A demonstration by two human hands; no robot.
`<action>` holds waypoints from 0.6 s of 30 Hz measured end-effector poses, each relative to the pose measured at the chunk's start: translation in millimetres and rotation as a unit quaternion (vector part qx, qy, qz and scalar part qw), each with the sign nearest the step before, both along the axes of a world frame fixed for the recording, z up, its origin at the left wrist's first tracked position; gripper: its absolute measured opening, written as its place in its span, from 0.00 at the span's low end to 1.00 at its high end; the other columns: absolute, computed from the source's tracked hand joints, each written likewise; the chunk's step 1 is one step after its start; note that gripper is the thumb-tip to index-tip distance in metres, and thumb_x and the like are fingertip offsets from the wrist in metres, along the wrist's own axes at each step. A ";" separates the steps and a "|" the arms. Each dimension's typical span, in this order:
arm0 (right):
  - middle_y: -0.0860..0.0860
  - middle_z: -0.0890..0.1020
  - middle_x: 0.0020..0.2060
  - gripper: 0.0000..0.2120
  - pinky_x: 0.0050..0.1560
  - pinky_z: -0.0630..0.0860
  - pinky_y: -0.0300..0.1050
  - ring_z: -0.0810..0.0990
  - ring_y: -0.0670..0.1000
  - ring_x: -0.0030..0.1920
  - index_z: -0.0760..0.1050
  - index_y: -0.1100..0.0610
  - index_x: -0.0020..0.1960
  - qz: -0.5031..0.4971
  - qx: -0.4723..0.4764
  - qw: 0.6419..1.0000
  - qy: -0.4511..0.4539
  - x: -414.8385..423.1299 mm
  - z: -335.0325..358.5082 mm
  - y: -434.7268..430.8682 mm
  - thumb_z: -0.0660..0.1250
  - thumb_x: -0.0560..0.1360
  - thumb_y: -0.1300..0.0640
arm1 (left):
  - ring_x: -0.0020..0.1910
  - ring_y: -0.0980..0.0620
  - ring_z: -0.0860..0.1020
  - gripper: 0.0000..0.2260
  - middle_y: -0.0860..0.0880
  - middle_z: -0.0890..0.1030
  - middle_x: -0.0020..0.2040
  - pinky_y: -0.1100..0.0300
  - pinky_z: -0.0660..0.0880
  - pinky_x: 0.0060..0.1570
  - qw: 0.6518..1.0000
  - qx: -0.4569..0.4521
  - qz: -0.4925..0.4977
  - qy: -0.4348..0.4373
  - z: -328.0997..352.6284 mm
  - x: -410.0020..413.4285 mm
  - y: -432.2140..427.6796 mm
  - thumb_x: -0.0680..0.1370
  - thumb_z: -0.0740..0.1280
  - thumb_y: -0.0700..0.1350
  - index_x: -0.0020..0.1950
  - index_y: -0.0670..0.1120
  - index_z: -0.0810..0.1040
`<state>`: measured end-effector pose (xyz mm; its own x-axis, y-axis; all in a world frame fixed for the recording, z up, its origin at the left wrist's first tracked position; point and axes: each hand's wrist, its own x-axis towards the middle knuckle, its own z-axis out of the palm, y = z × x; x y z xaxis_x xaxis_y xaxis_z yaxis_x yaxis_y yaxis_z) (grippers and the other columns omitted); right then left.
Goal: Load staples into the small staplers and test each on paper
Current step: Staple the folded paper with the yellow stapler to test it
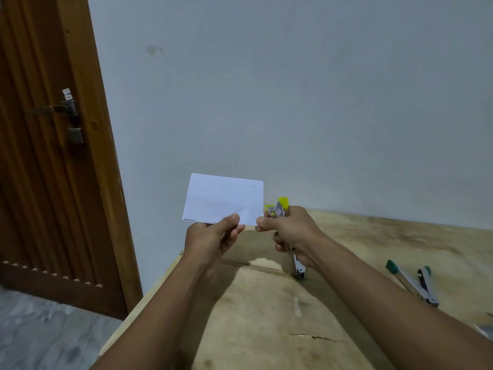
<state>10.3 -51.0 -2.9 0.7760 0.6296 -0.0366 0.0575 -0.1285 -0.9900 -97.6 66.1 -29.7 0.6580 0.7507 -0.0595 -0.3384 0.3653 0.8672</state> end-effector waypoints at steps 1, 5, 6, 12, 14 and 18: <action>0.57 0.84 0.39 0.07 0.29 0.64 0.40 0.64 0.49 0.25 0.76 0.58 0.43 -0.023 -0.009 0.999 -0.022 -2.4 -4.0 6.3 0.74 0.68 0.62 | 0.35 0.50 0.83 0.06 0.45 0.82 0.31 0.65 0.79 0.34 1.000 -0.003 0.018 0.016 -0.9 -0.2 2.2 0.73 0.73 0.35 0.44 0.34 0.79; 0.56 0.79 0.39 0.05 0.32 0.66 0.41 0.71 0.55 0.32 0.75 0.58 0.43 -0.071 -0.138 0.979 -0.135 -10.4 -18.4 24.8 0.70 0.68 0.61 | 0.32 0.46 0.79 0.03 0.45 0.80 0.30 0.61 0.78 0.33 0.982 -0.005 0.153 0.115 -13.8 -6.3 27.9 0.70 0.70 0.35 0.38 0.37 0.77; 0.55 0.77 0.39 0.04 0.34 0.66 0.41 0.72 0.55 0.35 0.74 0.58 0.43 -0.065 -0.175 0.970 -0.158 -13.2 -19.7 25.7 0.68 0.71 0.59 | 0.33 0.45 0.79 0.02 0.45 0.80 0.32 0.61 0.76 0.32 0.968 0.045 0.177 0.175 -18.4 -9.4 35.6 0.66 0.70 0.36 0.36 0.38 0.77; 0.56 0.75 0.47 0.10 0.43 0.67 0.44 0.71 0.57 0.46 0.62 0.56 0.39 0.012 -0.314 0.915 -0.254 -34.5 -22.9 25.9 0.62 0.76 0.60 | 0.53 0.44 0.78 0.16 0.45 0.81 0.50 0.56 0.73 0.44 0.832 0.320 0.181 0.416 -30.3 -27.1 44.0 0.68 0.74 0.43 0.54 0.45 0.78; 0.58 0.76 0.54 0.09 0.45 0.67 0.44 0.71 0.57 0.47 0.61 0.56 0.41 0.033 -0.340 0.899 -0.275 -37.1 -25.5 27.5 0.62 0.76 0.60 | 0.44 0.46 0.77 0.08 0.48 0.79 0.42 0.58 0.70 0.36 0.779 0.395 0.143 0.465 -32.1 -27.6 43.0 0.67 0.73 0.45 0.43 0.46 0.77; 0.57 0.74 0.49 0.15 0.44 0.67 0.45 0.71 0.57 0.46 0.58 0.54 0.36 0.050 -0.363 0.883 -0.293 -34.1 -25.4 27.1 0.62 0.76 0.60 | 0.42 0.47 0.77 0.08 0.47 0.77 0.46 0.58 0.66 0.34 0.718 0.454 0.124 0.512 -32.4 -28.3 47.9 0.68 0.70 0.50 0.42 0.47 0.79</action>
